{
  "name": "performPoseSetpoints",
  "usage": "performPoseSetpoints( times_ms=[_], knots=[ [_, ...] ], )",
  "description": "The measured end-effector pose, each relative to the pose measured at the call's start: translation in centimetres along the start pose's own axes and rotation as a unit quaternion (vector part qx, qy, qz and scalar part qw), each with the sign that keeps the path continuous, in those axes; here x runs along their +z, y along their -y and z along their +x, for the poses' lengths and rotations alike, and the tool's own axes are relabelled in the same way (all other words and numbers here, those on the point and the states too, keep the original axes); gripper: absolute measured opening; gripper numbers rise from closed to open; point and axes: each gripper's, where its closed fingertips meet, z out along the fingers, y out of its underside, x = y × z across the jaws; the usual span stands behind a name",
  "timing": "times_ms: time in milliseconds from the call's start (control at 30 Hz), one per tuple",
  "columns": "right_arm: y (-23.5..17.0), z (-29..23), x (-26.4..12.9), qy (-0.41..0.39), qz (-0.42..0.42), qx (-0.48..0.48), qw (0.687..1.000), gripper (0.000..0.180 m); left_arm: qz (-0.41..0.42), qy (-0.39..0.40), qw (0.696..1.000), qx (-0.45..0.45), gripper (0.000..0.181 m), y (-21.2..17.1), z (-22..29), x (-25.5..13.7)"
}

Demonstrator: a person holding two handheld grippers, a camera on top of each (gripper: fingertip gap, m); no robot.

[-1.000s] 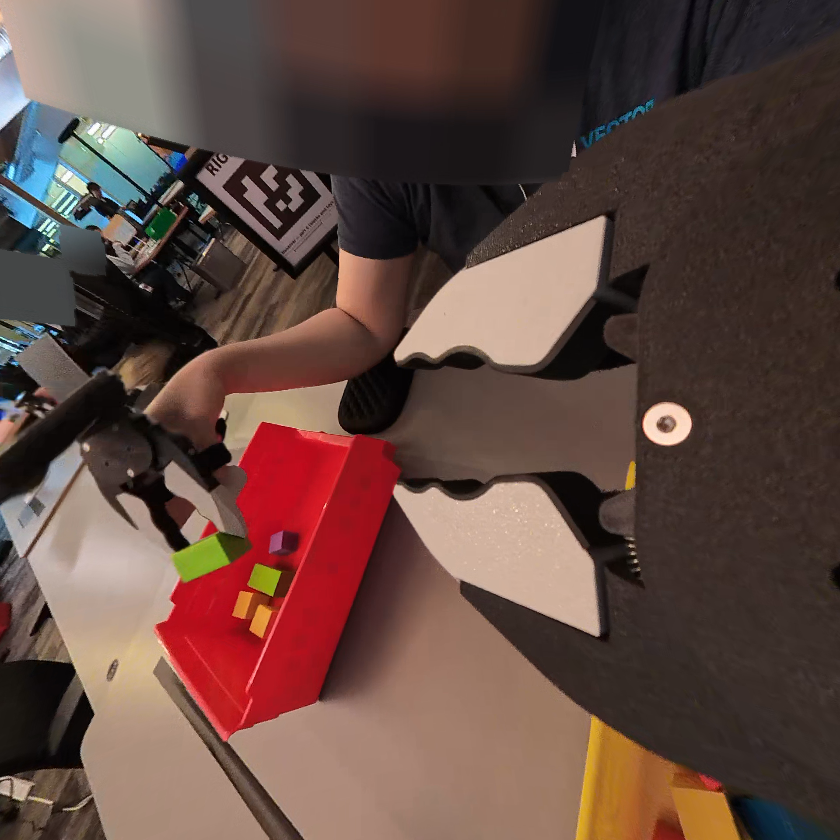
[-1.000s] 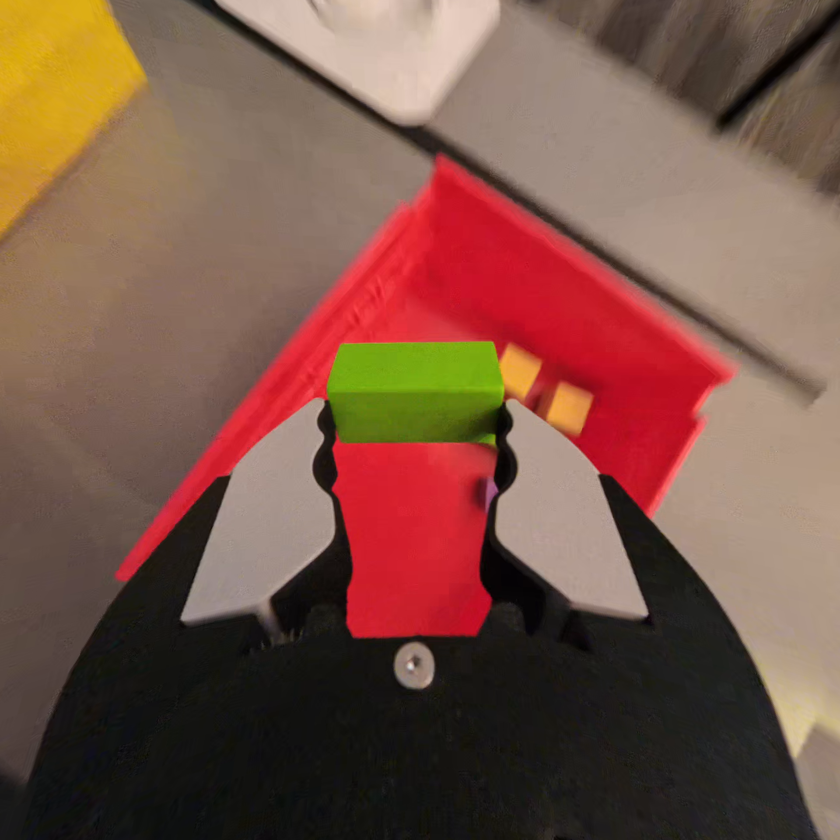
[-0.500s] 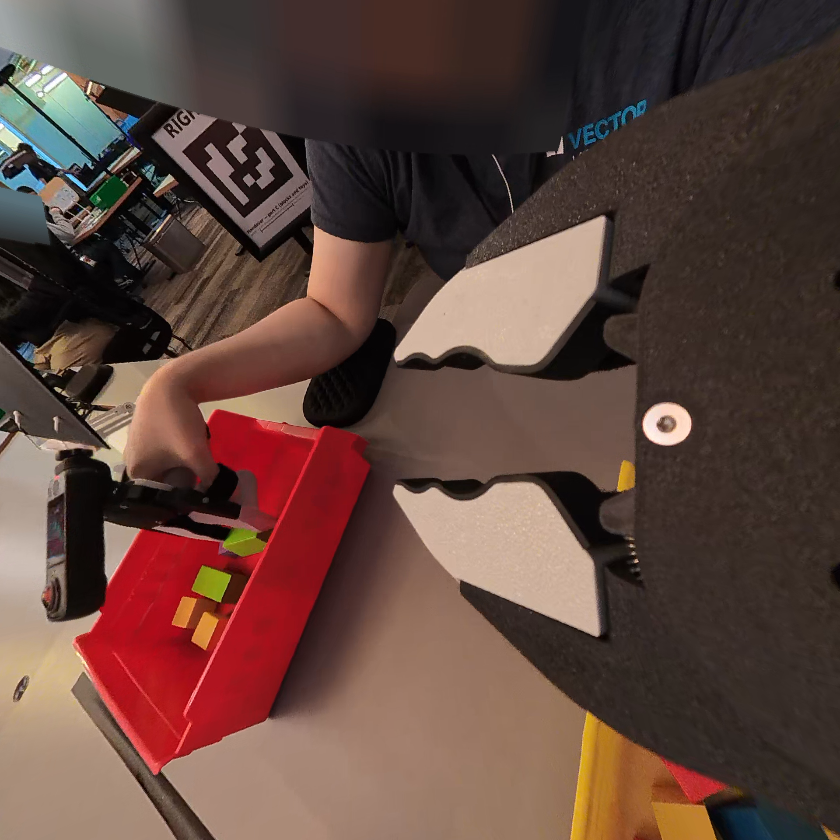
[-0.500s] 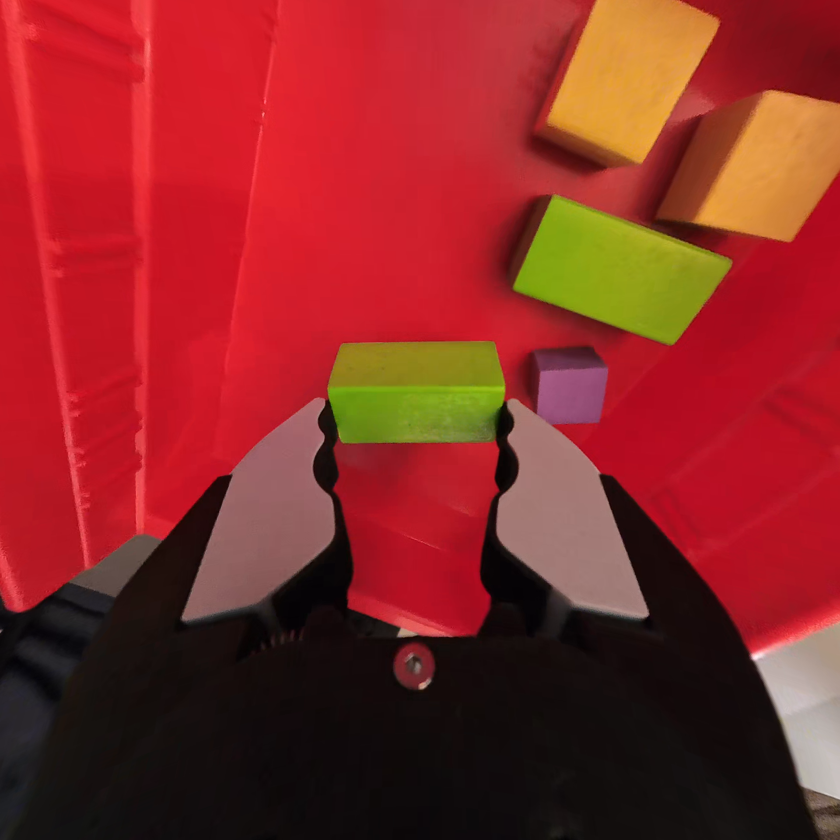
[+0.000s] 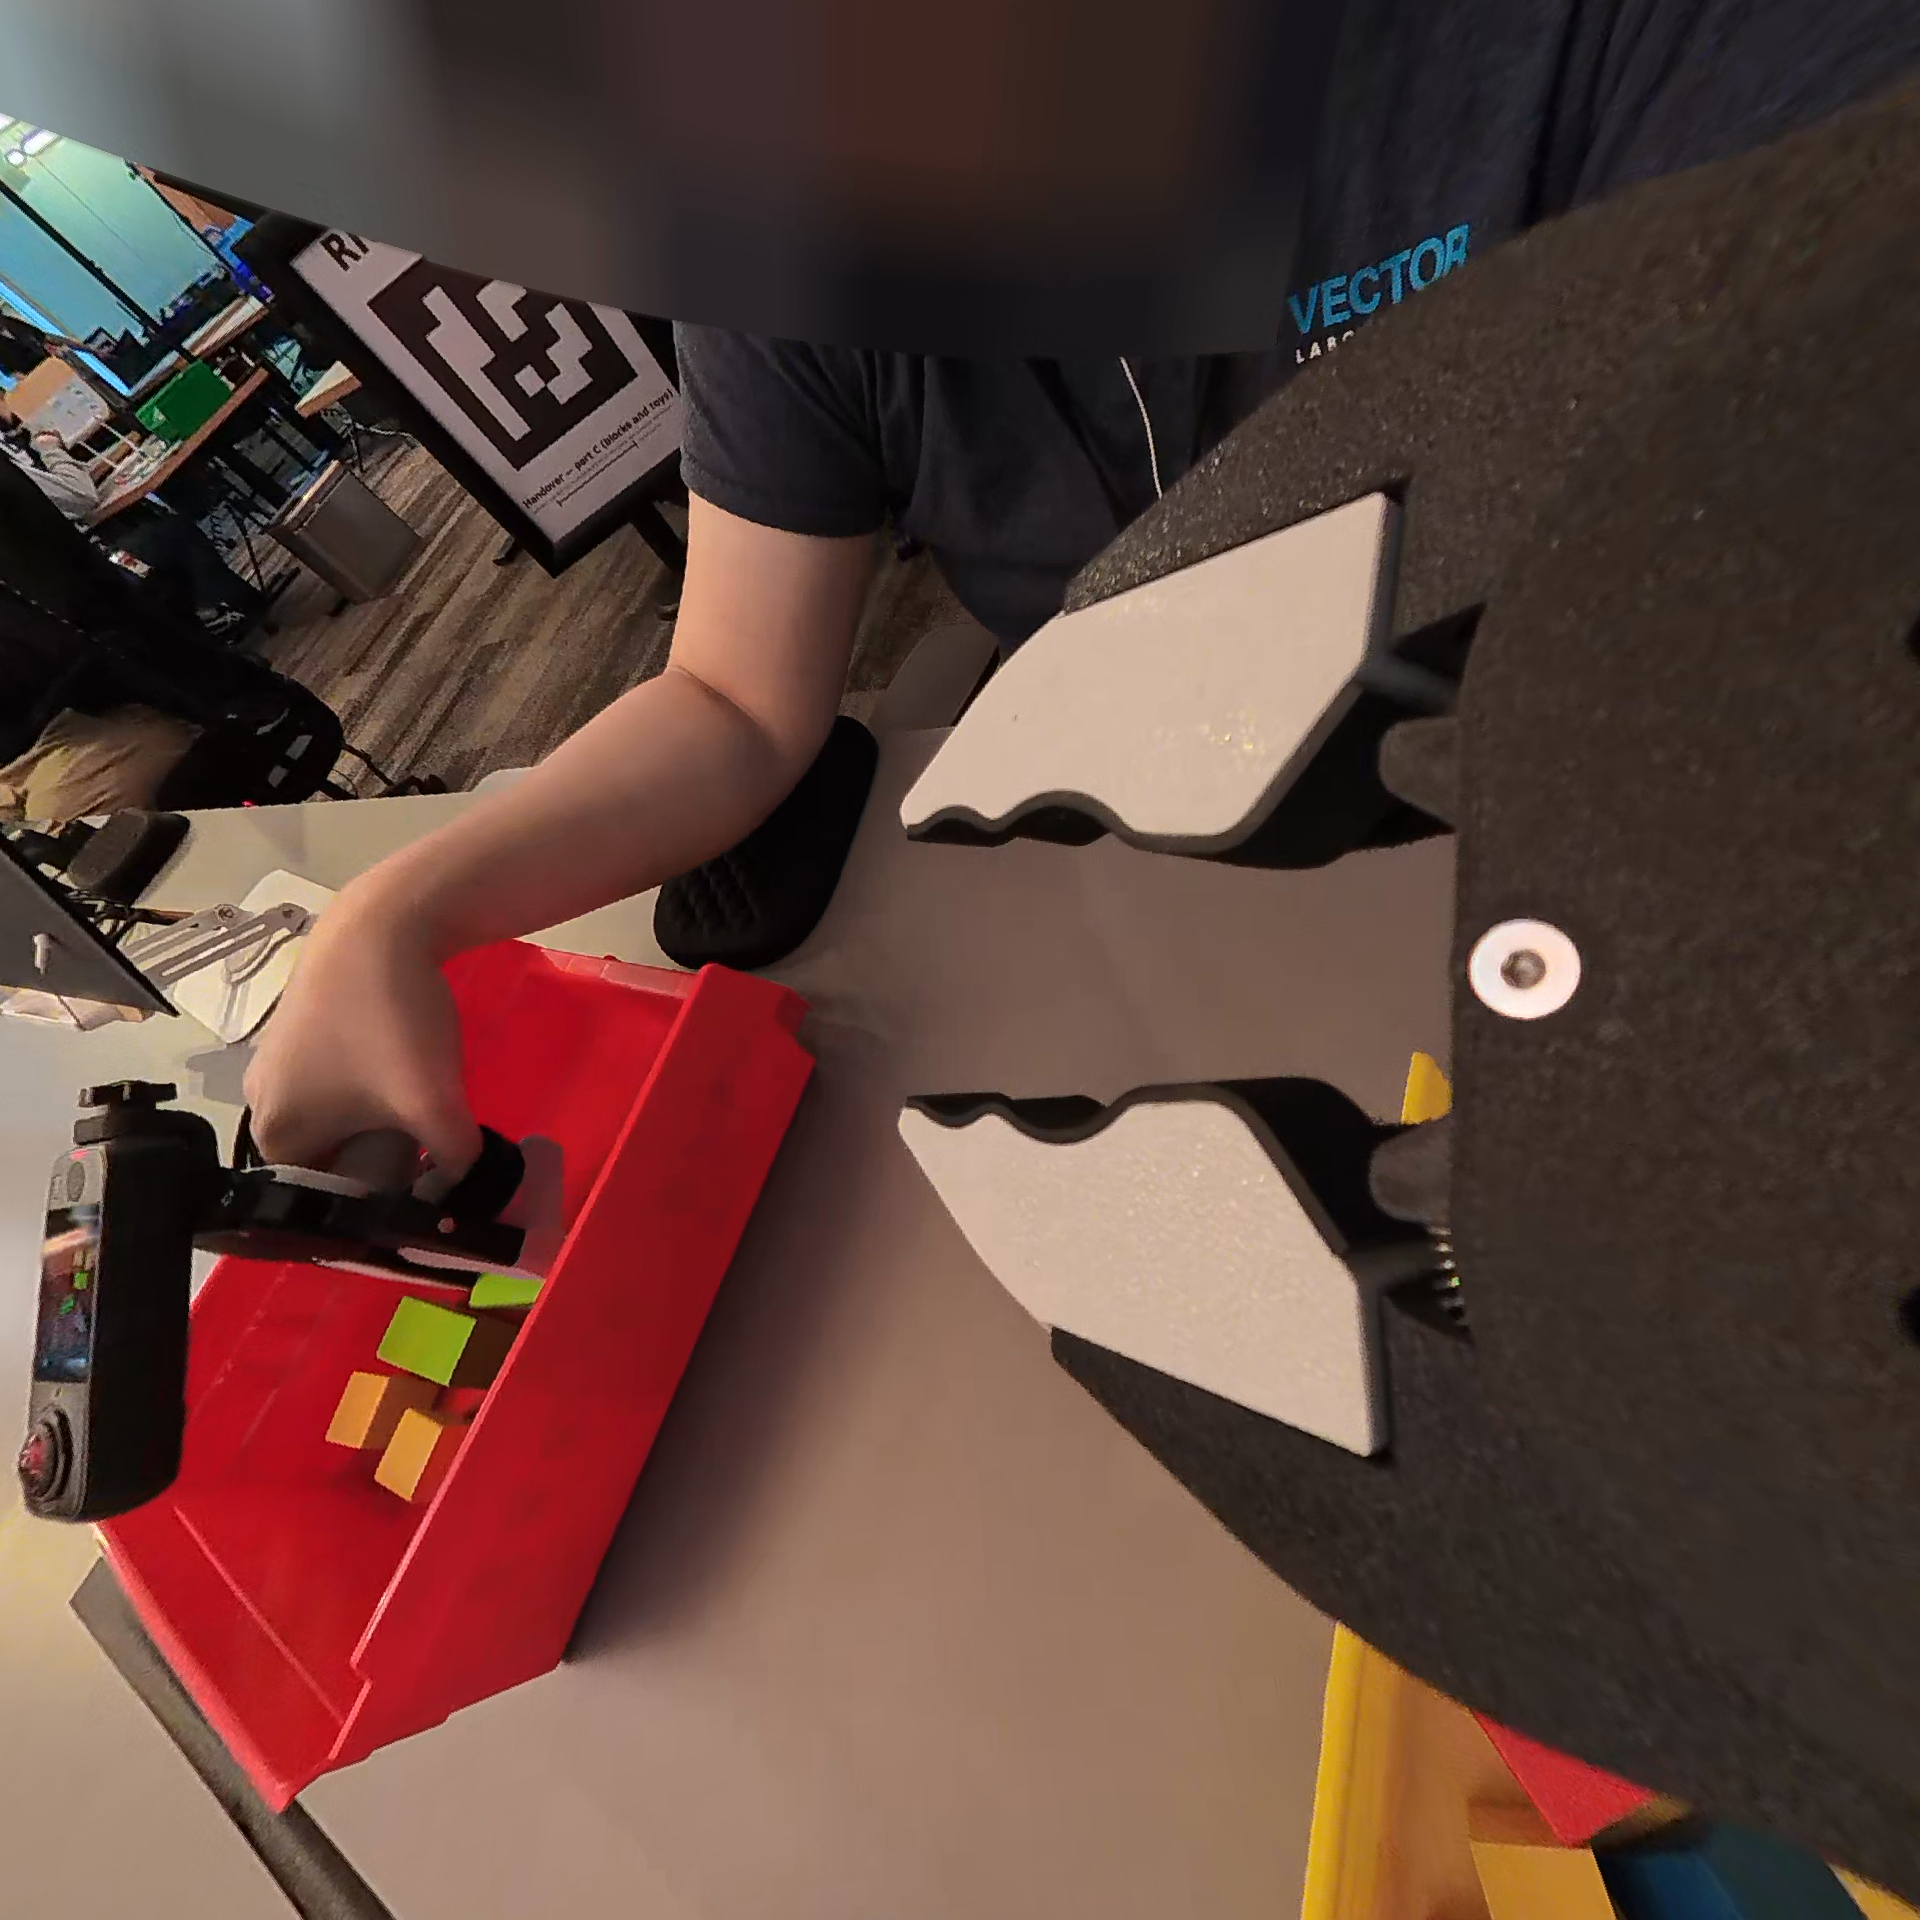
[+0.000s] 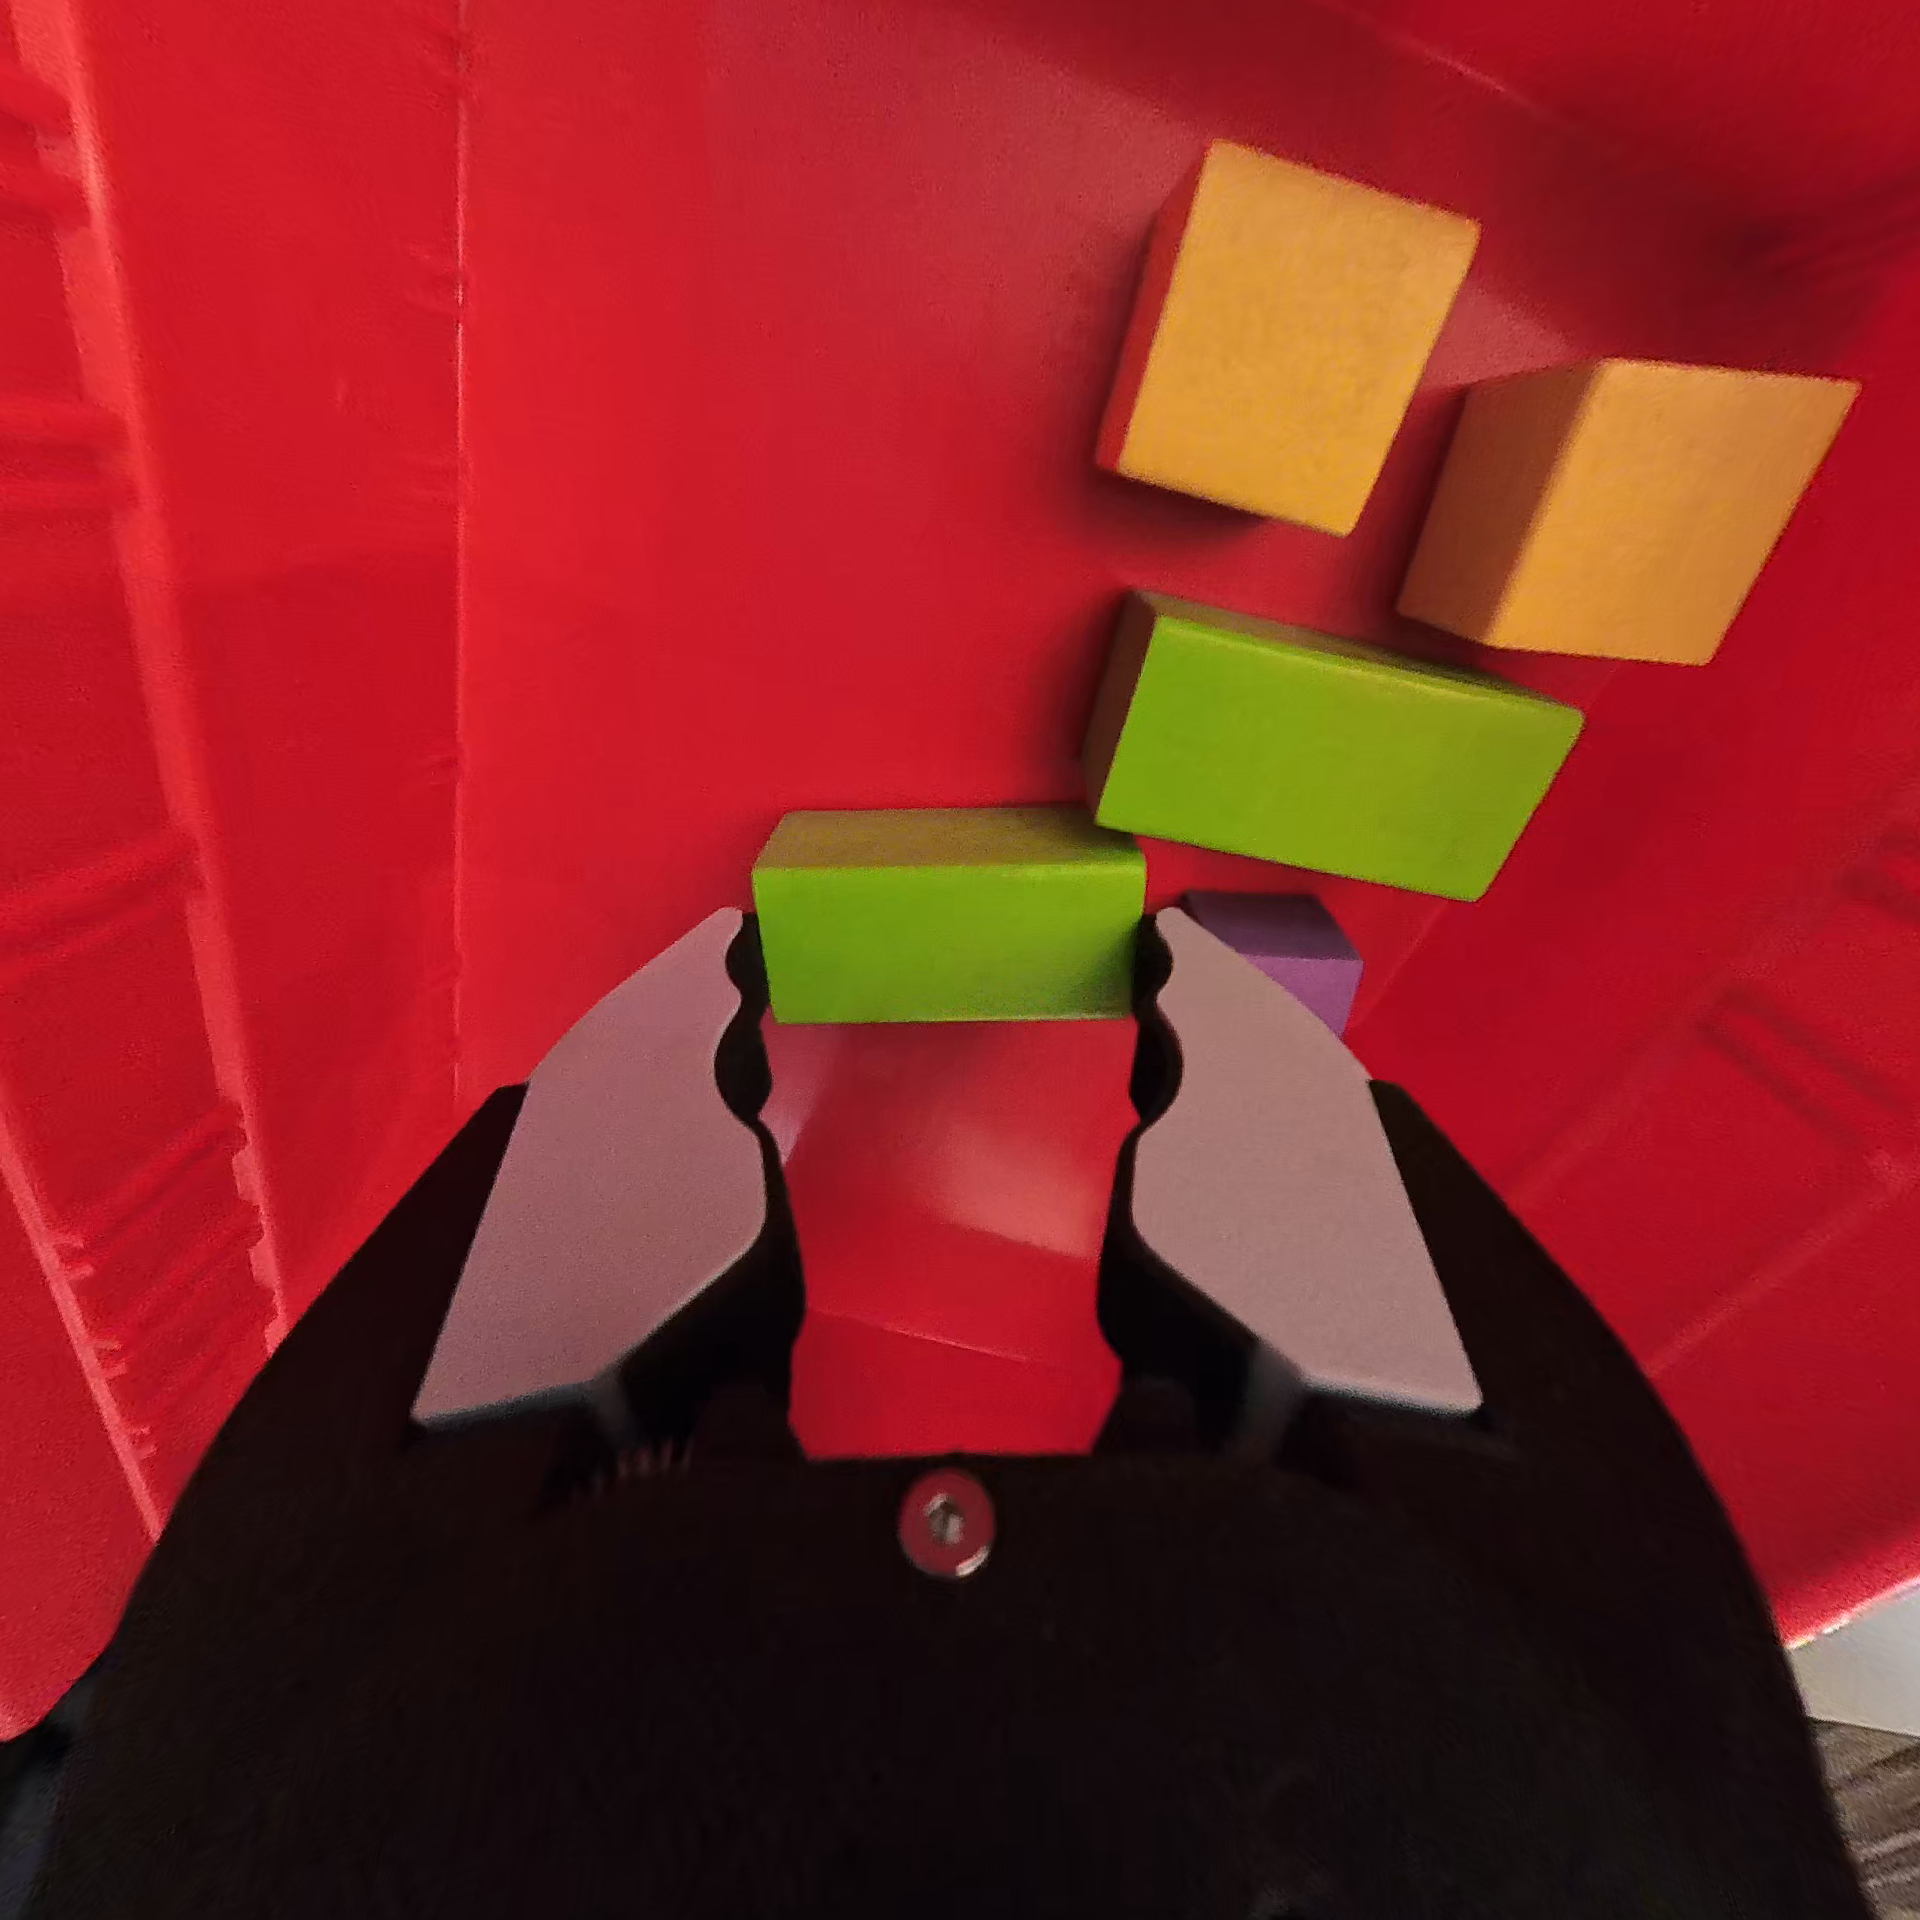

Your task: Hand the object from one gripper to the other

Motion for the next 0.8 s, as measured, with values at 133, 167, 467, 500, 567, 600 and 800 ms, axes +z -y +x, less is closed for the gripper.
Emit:
performPoseSetpoints(
  times_ms=[133, 167, 467, 500, 567, 600, 800],
  knots=[
    [0.4, 0.0, 0.0, -0.002, 0.009, -0.001, 1.0, 0.069, -0.001, 0.0, 1.0, -0.003, 0.045, 0.0, -0.1, 0.0],
    [0.4, 0.0, 0.0, -0.001, 0.009, 0.001, 1.0, 0.069, -0.002, 0.0, 1.0, -0.004, 0.045, -0.1, -0.1, 0.0],
    [0.6, -0.3, -1.5, -0.004, 0.032, -0.021, 0.999, 0.074, 0.016, 0.133, 0.991, -0.023, 0.045, -0.8, -4.7, -4.1],
    [0.6, -0.4, -2.0, -0.006, 0.039, -0.026, 0.999, 0.075, -0.004, 0.182, 0.983, -0.033, 0.045, -1.9, -6.3, -5.1],
    [0.8, -0.7, -3.1, -0.006, 0.058, -0.037, 0.998, 0.075, -0.065, 0.285, 0.955, -0.056, 0.045, -4.8, -9.6, -7.5],
    [0.9, -0.9, -3.7, -0.006, 0.069, -0.041, 0.997, 0.075, -0.098, 0.336, 0.934, -0.067, 0.045, -6.3, -11.2, -8.8],
    [1.1, -2.4, -6.6, -0.002, 0.118, -0.073, 0.99, 0.075, -0.231, 0.393, 0.882, -0.12, 0.038, -12.9, -16.0, -10.4]
  ],
)
